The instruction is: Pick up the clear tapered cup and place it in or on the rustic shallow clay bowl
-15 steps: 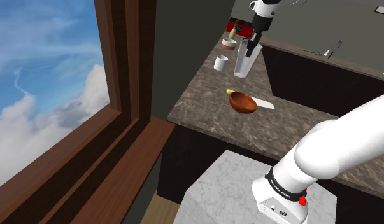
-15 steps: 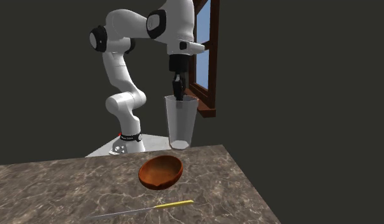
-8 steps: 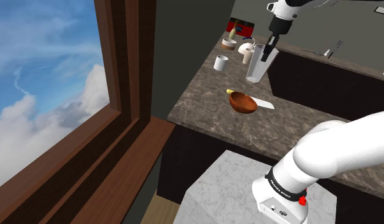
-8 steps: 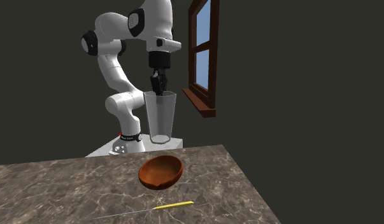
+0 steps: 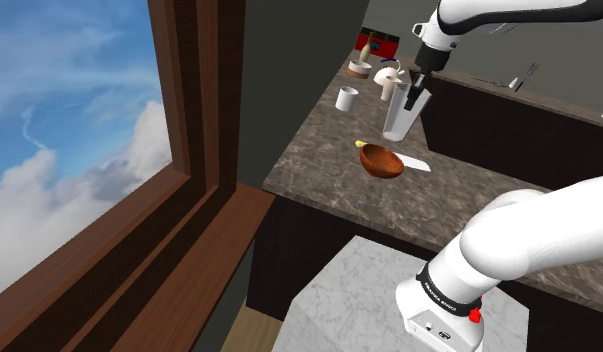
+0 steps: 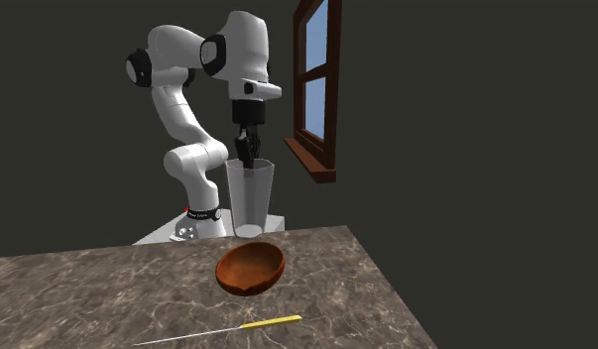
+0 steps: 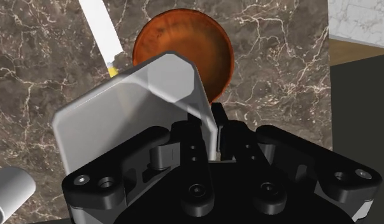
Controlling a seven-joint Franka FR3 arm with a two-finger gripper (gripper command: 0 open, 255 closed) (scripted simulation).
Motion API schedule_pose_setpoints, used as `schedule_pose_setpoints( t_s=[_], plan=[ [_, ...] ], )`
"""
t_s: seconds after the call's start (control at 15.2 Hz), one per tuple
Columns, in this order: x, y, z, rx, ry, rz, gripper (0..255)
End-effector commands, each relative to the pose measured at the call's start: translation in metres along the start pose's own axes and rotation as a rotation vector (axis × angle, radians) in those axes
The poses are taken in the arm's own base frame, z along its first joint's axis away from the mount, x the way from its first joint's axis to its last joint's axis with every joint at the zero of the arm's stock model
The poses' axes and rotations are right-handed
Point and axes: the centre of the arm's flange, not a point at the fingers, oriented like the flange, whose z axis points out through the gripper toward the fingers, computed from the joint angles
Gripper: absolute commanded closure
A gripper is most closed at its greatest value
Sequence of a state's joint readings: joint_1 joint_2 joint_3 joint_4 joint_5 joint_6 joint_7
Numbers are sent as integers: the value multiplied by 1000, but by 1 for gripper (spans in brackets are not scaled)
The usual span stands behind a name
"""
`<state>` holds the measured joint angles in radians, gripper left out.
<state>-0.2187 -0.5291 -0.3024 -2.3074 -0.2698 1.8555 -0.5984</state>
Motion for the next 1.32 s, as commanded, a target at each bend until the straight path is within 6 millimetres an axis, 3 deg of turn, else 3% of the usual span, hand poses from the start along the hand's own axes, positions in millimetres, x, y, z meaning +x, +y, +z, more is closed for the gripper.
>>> schedule_pose_setpoints(
  t_s=[0.0,0.86,1.25],
  plan=[
    [0,-2,11,-1,1,0,255],
    [1,-10,77,-1,1,0,255],
    [1,-10,77,-1,1,0,255]
  ],
)
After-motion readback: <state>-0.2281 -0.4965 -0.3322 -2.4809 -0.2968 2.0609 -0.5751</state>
